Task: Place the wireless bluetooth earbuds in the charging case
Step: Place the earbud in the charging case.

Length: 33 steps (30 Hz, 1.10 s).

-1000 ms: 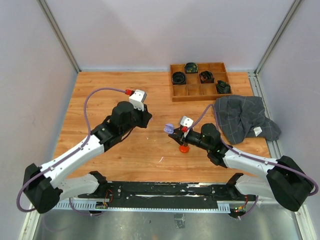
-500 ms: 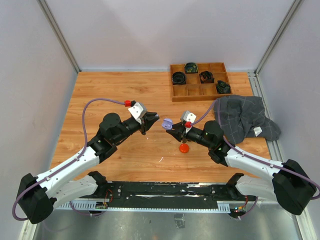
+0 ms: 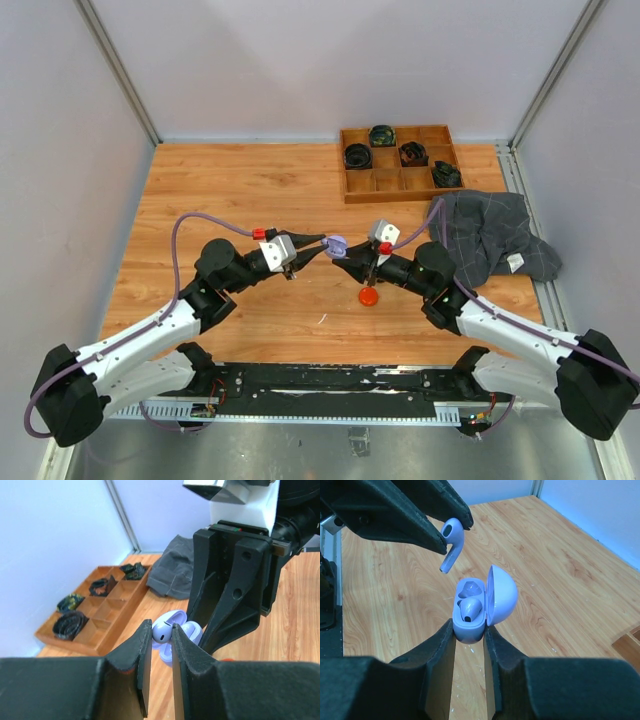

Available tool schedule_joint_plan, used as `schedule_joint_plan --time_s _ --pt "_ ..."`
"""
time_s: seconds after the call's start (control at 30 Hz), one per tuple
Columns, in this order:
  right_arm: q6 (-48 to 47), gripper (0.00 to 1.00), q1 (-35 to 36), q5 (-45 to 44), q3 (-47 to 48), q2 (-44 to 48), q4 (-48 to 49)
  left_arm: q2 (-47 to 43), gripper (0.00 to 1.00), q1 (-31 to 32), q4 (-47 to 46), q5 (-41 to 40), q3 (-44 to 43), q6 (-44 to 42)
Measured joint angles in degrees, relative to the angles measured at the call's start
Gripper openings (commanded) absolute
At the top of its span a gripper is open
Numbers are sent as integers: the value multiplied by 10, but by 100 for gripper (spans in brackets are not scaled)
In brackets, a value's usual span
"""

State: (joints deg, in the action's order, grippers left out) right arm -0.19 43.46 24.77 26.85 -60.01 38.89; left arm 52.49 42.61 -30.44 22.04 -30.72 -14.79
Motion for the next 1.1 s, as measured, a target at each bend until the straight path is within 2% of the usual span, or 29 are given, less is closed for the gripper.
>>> schedule_joint_plan --time_s 0.3,0.67,1.1 --pt "4 1 0 8 0 19 -4 21 22 19 -42 12 1 -57" --pt "4 1 0 8 6 36 -22 38 22 22 -47 8 3 -109" --pt "4 1 0 10 6 41 -45 36 23 22 -60 44 21 -142"
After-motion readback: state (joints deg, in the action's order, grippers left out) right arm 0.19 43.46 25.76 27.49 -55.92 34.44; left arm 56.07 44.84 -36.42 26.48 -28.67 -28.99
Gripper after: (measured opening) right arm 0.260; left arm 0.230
